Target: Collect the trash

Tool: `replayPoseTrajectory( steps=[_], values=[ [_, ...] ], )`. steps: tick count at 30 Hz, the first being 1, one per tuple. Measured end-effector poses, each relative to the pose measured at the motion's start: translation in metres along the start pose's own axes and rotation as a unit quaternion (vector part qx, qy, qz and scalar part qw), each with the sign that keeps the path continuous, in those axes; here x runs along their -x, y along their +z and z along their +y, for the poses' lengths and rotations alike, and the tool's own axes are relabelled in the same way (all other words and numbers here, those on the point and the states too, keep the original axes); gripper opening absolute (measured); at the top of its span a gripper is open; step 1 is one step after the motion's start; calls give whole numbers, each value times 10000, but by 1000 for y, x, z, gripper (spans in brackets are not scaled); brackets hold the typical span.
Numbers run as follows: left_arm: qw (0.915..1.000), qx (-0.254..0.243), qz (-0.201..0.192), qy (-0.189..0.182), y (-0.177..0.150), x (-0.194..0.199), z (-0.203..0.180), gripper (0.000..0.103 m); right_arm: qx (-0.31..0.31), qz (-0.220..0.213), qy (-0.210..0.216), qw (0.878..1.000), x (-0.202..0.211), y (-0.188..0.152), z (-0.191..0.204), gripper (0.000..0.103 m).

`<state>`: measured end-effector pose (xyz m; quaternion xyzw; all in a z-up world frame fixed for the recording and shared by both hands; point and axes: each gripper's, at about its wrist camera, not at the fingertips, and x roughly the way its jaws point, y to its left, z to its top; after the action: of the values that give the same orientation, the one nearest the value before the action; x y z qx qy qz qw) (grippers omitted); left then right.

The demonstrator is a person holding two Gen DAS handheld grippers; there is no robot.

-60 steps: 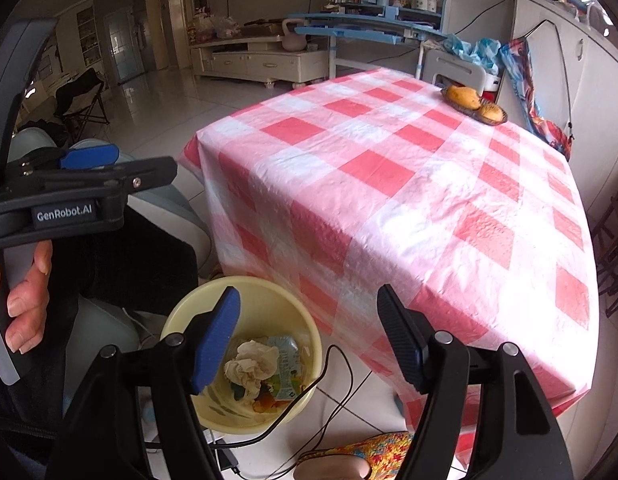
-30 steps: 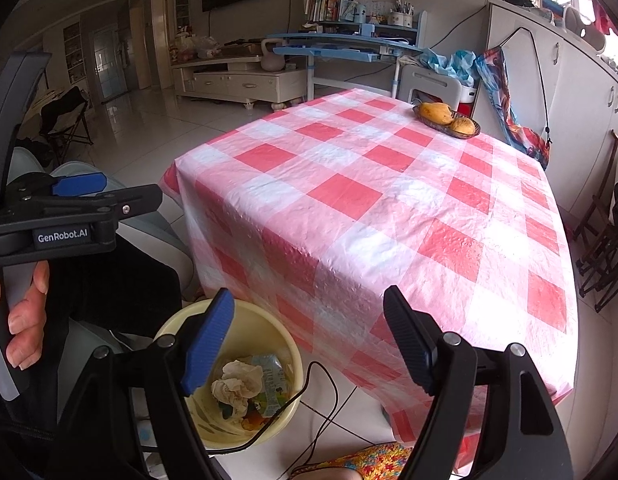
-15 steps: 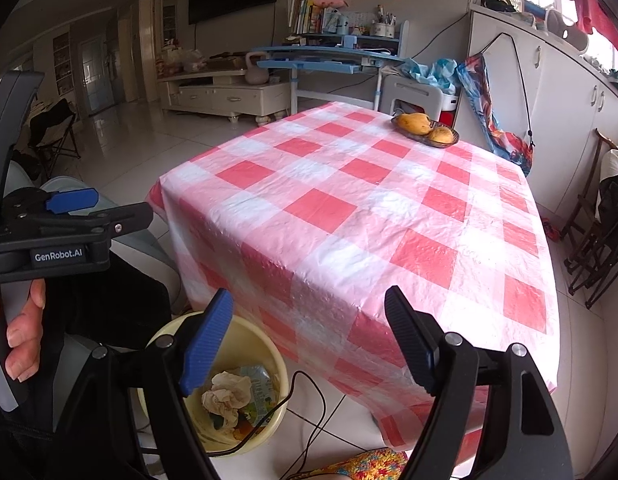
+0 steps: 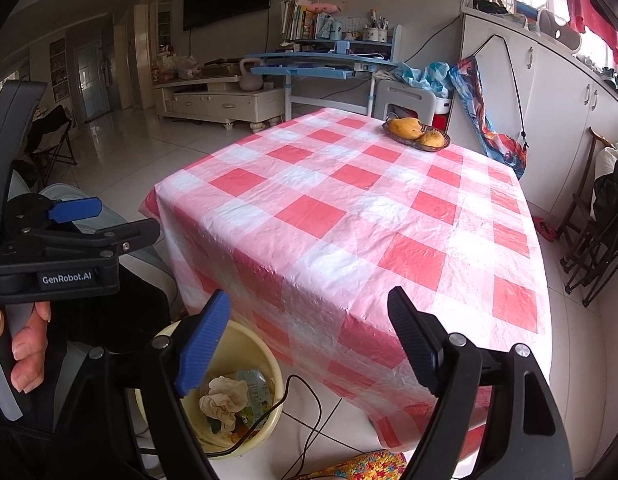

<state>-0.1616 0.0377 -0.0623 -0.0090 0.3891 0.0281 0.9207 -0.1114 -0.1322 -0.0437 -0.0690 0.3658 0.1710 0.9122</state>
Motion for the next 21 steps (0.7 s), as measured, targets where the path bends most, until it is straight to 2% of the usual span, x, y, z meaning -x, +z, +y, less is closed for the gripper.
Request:
replayPoseTrajectory(
  steps=[21],
  values=[
    [9999, -123, -27, -10, 0, 2, -12, 93, 126, -47, -65, 9999, 6, 2, 0, 78]
  ],
)
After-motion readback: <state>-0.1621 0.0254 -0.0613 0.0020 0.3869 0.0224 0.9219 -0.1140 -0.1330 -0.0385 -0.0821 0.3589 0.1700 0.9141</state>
